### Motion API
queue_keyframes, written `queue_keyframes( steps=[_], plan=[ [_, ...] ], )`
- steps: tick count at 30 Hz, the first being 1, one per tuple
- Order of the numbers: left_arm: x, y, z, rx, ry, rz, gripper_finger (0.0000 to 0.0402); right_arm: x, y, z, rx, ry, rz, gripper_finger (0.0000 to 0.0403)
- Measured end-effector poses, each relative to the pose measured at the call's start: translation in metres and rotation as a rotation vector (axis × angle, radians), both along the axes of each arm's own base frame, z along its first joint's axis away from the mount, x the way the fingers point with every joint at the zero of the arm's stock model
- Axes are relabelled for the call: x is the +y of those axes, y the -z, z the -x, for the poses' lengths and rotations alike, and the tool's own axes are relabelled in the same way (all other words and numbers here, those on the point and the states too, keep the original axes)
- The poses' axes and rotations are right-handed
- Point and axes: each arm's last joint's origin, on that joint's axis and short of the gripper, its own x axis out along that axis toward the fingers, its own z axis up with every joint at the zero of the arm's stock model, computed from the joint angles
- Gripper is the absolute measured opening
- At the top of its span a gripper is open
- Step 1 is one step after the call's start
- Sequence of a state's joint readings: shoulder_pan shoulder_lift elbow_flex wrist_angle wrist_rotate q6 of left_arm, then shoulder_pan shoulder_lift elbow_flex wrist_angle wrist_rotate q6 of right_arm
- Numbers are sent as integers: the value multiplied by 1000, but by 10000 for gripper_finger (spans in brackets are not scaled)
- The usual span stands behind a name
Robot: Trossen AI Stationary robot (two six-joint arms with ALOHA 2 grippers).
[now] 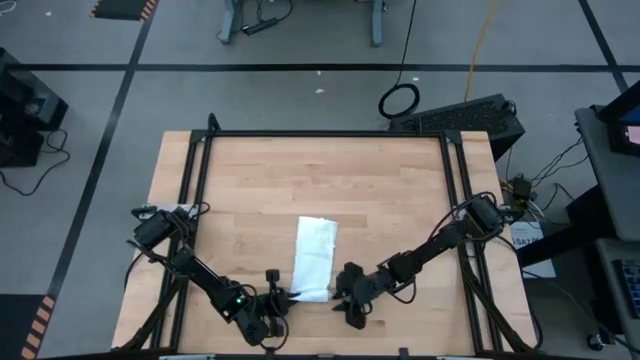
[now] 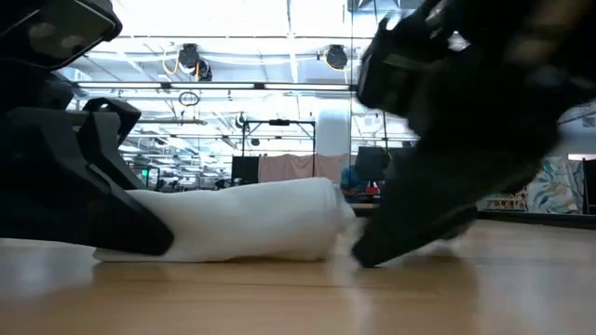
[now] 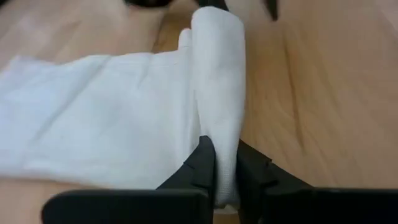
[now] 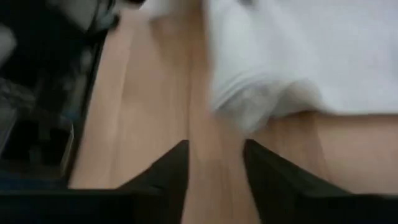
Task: Roll napkin
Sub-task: Roll the white table napkin
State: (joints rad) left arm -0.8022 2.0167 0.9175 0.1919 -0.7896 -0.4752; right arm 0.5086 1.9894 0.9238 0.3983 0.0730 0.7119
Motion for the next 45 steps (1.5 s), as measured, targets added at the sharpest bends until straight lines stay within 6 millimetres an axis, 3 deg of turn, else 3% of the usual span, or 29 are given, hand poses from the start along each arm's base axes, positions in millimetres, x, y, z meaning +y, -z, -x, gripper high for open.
queue_keyframes(
  steps=[6,11,14,19,31,40,45],
  plan=[
    [0,1,2,-8,-38,72,35,27,-18,24,-167,-71,425,238],
    [-1,-1,1,-1,-20,109,34,58,-20,37,-368,-115,692,248],
    [0,-6,0,14,-3,138,36,60,-12,36,-398,-112,754,243],
    [4,-14,-5,59,16,267,36,56,2,29,-404,-107,826,238],
    [19,-13,-15,104,-54,450,37,56,18,3,-396,-110,859,235],
    [21,-9,-12,120,-89,515,37,43,24,-4,-306,-56,766,165],
    [21,-9,-12,120,-86,518,38,33,26,-9,-267,-18,710,152]
  ],
)
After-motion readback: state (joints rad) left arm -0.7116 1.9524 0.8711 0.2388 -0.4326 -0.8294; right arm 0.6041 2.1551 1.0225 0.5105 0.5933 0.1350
